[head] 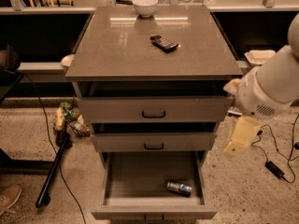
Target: Pick redbull can from bottom drawer and place on counter
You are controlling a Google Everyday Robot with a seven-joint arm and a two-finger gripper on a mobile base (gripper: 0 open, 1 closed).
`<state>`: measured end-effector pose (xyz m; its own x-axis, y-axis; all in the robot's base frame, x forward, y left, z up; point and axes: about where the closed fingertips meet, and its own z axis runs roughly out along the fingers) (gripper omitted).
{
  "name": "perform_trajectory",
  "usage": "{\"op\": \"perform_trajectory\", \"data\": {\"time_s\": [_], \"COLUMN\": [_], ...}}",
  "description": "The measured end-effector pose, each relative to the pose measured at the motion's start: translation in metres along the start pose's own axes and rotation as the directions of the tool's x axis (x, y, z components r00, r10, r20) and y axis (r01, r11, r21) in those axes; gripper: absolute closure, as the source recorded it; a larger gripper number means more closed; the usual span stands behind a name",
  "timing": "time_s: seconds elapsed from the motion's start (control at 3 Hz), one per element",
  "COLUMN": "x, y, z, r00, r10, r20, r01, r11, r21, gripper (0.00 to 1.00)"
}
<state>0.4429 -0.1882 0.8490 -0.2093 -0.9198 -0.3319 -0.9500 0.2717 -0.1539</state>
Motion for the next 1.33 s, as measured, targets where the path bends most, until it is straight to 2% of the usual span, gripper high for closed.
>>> {"op": "perform_trajectory", "data": {"time_s": [0.33, 0.67, 1.0, 1.33], "x": [0.011, 0.011, 0.024, 0.044], "y": [0.018, 0.018, 0.018, 0.021], "z": [0.067, 0.067, 0.107, 0.174], "r00": [0.995, 0.995, 0.996, 0.995], "r10": [0.068, 0.068, 0.067, 0.062], "r20": [0.075, 0.075, 0.060, 0.080], "r01": [-0.062, -0.062, -0.062, -0.054], "r11": [0.9949, 0.9949, 0.9939, 0.9936], "r21": [-0.080, -0.080, -0.092, -0.099], "gripper": [0.00, 0.00, 0.00, 0.00]}}
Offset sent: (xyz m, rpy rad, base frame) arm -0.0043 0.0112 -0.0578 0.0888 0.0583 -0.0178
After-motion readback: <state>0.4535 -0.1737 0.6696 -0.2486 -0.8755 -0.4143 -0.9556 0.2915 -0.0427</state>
